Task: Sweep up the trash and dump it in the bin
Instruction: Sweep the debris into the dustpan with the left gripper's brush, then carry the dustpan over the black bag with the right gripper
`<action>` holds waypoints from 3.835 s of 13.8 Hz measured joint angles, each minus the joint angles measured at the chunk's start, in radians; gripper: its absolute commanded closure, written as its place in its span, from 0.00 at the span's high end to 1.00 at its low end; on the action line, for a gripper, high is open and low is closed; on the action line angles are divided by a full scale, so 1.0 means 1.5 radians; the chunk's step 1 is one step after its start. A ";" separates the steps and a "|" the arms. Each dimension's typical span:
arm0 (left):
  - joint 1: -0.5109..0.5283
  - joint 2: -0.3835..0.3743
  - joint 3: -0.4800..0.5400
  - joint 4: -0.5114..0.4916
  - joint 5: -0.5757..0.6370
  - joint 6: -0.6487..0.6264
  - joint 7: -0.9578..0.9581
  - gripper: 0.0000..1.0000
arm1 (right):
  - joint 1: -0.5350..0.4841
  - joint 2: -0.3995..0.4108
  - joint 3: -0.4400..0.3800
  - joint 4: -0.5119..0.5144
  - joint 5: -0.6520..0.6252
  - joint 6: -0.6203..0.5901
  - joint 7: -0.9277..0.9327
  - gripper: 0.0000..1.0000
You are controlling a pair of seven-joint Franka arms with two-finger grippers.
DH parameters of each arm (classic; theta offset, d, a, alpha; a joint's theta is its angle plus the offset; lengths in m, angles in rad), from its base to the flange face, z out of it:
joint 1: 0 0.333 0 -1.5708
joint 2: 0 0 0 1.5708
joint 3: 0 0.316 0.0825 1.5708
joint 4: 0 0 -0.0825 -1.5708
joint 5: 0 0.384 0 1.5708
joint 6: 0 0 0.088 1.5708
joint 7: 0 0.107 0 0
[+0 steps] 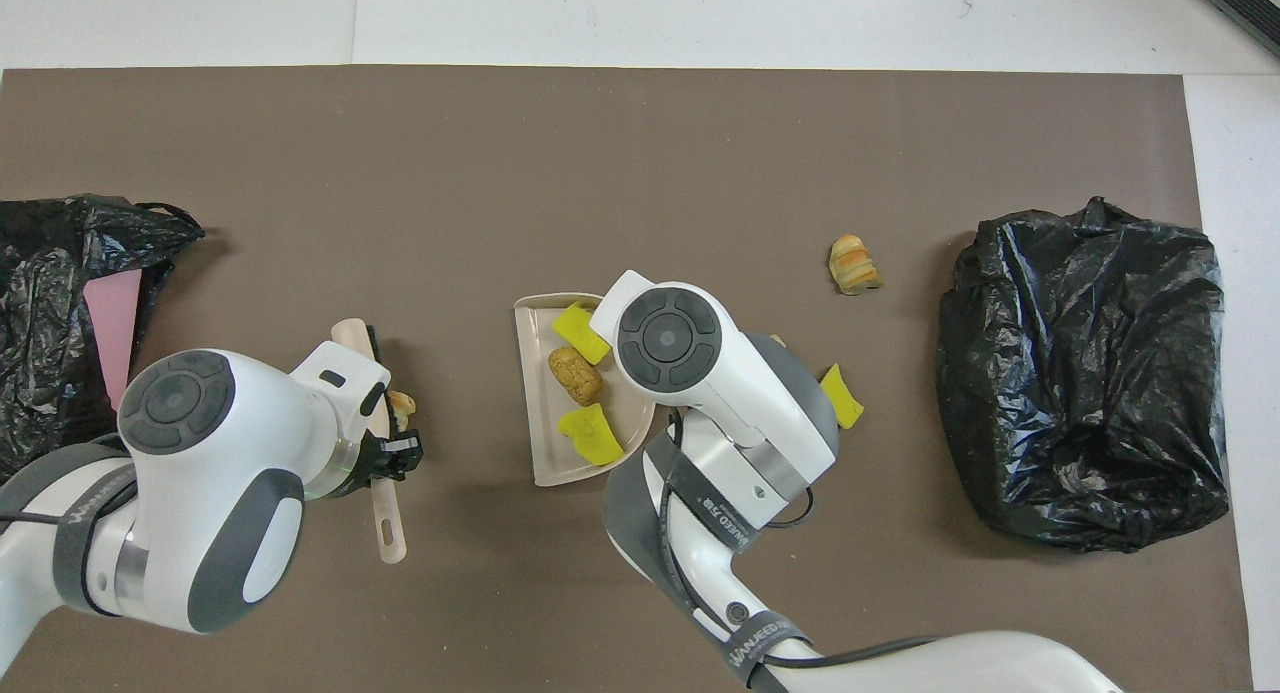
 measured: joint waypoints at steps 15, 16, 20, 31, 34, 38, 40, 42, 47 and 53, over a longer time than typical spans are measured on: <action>-0.034 -0.031 -0.018 -0.114 -0.039 0.105 0.068 0.00 | 0.003 0.001 0.000 -0.006 -0.001 0.001 -0.031 0.00; -0.041 -0.021 -0.019 -0.101 -0.061 0.108 0.093 0.00 | 0.003 0.001 0.000 -0.006 -0.001 0.001 -0.031 0.00; -0.116 0.028 -0.022 -0.075 -0.129 0.180 0.124 0.00 | 0.003 0.001 0.000 -0.006 -0.001 0.001 -0.031 0.00; -0.122 0.058 -0.005 -0.003 -0.175 0.193 0.124 0.00 | -0.001 0.001 -0.001 -0.004 -0.001 0.001 -0.031 0.00; -0.104 0.051 -0.003 0.004 -0.164 0.193 0.112 0.00 | -0.005 0.001 -0.001 -0.003 -0.001 0.002 -0.031 0.00; -0.103 0.049 -0.003 0.029 -0.106 0.171 0.054 0.00 | -0.027 -0.009 -0.002 0.000 0.005 0.004 -0.031 0.00; -0.103 0.044 -0.005 0.045 -0.079 0.130 0.033 0.00 | -0.049 -0.029 -0.002 0.003 0.008 0.004 -0.033 0.00; -0.105 0.035 -0.011 0.044 -0.075 0.109 0.014 0.00 | -0.081 -0.059 -0.002 0.003 0.031 0.000 -0.071 0.00; -0.209 0.026 -0.027 0.004 -0.074 0.099 -0.076 0.00 | -0.165 -0.130 -0.004 0.002 0.055 -0.041 -0.137 0.00; -0.363 -0.020 -0.032 -0.120 -0.073 0.202 -0.189 0.00 | -0.281 -0.208 -0.006 -0.016 0.070 -0.074 -0.239 0.00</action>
